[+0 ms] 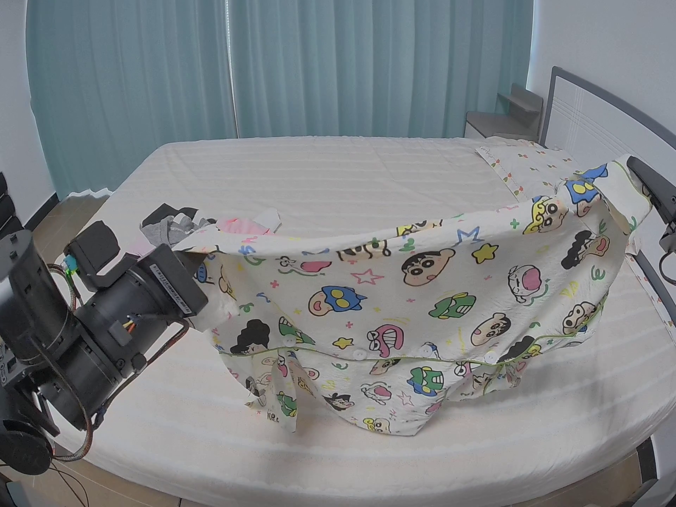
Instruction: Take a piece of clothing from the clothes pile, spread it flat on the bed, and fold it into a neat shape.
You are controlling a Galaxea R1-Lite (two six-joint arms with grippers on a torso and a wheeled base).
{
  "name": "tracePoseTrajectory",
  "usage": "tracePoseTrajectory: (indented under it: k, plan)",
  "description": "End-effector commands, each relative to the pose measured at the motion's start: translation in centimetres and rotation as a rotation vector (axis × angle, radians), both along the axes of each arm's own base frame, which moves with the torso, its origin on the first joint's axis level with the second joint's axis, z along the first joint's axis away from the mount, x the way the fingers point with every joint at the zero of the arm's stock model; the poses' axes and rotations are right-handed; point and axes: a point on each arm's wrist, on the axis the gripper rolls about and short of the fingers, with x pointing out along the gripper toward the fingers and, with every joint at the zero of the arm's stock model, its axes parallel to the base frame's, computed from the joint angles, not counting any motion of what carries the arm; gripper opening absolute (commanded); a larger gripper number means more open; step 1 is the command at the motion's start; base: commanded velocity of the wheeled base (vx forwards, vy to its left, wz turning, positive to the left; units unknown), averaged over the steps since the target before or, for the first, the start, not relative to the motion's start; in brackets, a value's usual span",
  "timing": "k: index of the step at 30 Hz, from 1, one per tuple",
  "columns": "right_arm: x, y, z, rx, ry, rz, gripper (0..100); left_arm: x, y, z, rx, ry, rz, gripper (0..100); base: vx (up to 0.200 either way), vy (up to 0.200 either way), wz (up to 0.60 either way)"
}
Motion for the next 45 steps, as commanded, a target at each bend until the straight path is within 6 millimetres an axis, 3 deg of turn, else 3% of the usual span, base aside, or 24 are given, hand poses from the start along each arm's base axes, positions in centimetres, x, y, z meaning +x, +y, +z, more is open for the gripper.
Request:
tracePoseTrajectory:
  k: [1,7,9,13,17,28,35,37,45]
  plan:
    - [-3.1,-0.2,0.2,-0.009,-0.070,0.036,0,-1.7,1.3,0.7,-0.017,-0.043,0.000,0,-0.200,0.000,0.00]
    - [-5.9,-0.3,1.1,-0.022,-0.167,0.078,0,-3.3,2.6,0.8,0.079,-0.114,0.016,0,-0.200,0.000,0.00]
    - [-5.9,-0.3,1.1,-0.022,-0.167,0.078,0,-3.3,2.6,0.8,0.079,-0.114,0.016,0,-0.200,0.000,0.00]
    - [-9.0,-0.4,1.3,-0.049,-0.189,0.134,0,-5.3,3.8,1.6,0.059,-0.177,-0.002,0,0.000,0.000,0.00]
    - [-9.2,-0.4,1.3,-0.053,-0.182,0.138,0,-5.8,4.2,1.8,0.046,-0.193,0.000,0,0.000,0.000,0.00]
    - [-7.6,-0.3,2.1,-0.052,-0.157,0.131,0,-6.2,4.6,1.2,0.083,-0.167,-0.003,0,0.000,0.000,0.00]
    - [-5.4,-0.6,0.4,-0.063,-0.056,0.087,0,-5.9,4.4,-0.9,0.158,-0.079,-0.007,0,0.000,0.000,0.00]
    - [-4.5,-0.9,-0.3,-0.063,-0.007,0.058,0,-5.4,4.0,-2.2,0.199,-0.023,-0.005,0,0.000,0.000,0.00]
    - [-2.5,-1.3,-2.3,-0.115,0.072,0.006,0,-3.2,2.9,-4.1,0.243,0.087,0.017,0,0.000,0.000,0.00]
